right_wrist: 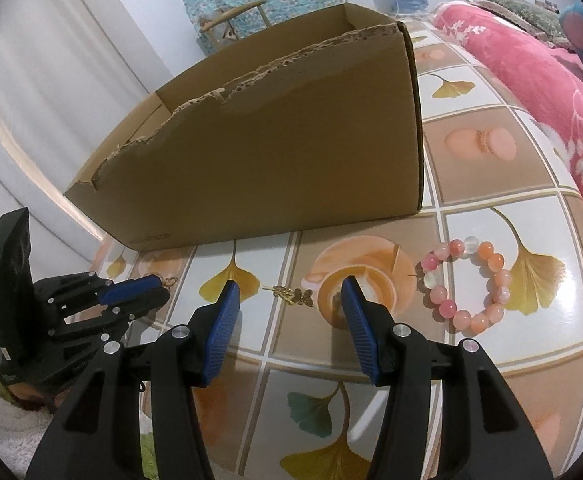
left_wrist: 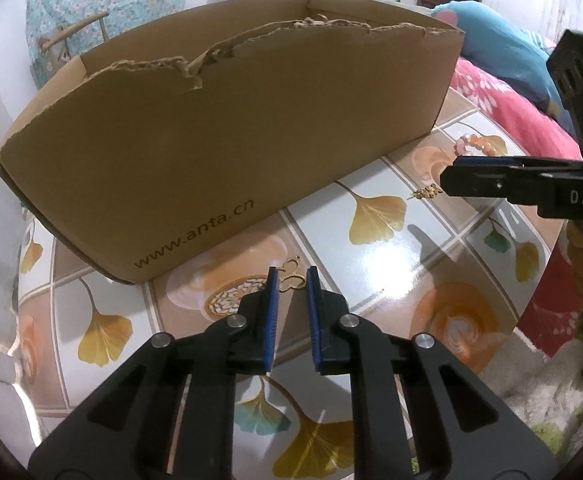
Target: Organize jewelry
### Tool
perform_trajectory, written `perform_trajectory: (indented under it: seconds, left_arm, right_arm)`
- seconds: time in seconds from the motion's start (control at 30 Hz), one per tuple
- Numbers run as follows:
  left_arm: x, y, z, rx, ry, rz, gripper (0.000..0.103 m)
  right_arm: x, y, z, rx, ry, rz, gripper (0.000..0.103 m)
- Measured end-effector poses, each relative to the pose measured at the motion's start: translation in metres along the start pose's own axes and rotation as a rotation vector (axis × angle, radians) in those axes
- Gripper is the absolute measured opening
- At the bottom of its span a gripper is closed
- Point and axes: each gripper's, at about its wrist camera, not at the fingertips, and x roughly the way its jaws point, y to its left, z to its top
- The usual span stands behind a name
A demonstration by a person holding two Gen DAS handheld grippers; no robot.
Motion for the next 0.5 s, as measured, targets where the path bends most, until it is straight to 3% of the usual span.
perform_trajectory:
  seconds: [0.27,0.5]
  left_arm:
    - [-0.0006,0.0015,0.0001,-0.010,0.002,-0.003,0.013]
    - [-0.0013,0.0039,-0.0018,-0.010,-0.012,0.008,0.006]
  right_arm:
    - [-0.0003,0.0009,0.0004,0.001,-0.001,0.002,0.052]
    - [-0.0007,0.0016,-0.0014,0.001,-0.002,-0.002,0.052]
